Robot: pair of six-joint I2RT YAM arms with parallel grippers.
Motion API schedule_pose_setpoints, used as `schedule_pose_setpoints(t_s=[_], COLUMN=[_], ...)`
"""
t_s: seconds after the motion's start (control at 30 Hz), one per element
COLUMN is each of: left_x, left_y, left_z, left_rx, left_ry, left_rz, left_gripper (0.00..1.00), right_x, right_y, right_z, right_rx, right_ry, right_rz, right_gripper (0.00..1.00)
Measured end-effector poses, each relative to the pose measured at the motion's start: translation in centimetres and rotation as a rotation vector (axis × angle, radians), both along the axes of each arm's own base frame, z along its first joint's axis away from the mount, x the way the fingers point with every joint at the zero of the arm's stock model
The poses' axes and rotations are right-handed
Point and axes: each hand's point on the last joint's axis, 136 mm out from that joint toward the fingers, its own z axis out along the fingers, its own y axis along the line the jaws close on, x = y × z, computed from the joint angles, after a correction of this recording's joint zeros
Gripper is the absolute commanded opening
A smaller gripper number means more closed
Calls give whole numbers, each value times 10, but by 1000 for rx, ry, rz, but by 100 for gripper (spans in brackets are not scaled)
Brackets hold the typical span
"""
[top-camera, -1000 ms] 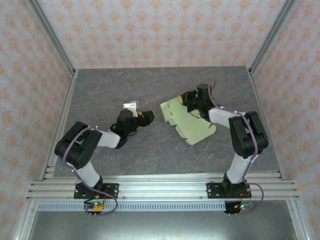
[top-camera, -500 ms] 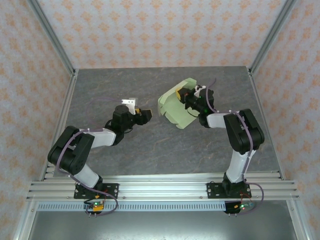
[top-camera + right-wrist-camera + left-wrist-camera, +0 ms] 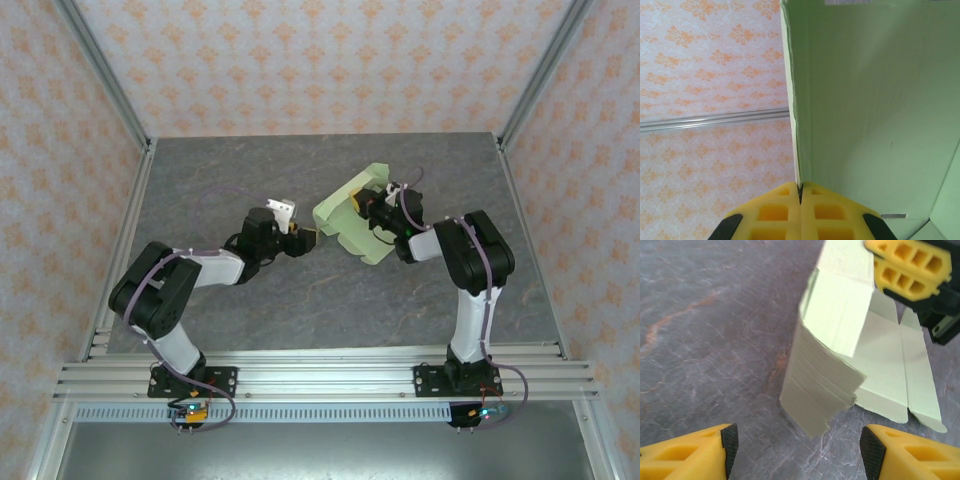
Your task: Fold the paper box
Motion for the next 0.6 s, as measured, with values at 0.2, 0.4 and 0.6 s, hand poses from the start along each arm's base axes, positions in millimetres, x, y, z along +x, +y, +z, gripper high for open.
schedule_pose_setpoints(t_s=[0.2,0.4,0.6], left_x=[0,5,-6], left_y=[-26,-34,11], left_z=[-2,2,4], left_rx=[44,57,43], left_ry=[-19,-49,-56], left_rz=[-78,-108,-31], left_gripper=[64,55,60], right_x=[2,3,1], right_y=[2,2,5], right_z=[1,3,6], right_rx=[38,59,85], right_ry=[7,13,22], right_rz=[0,-1,13], right_gripper=[0,0,0])
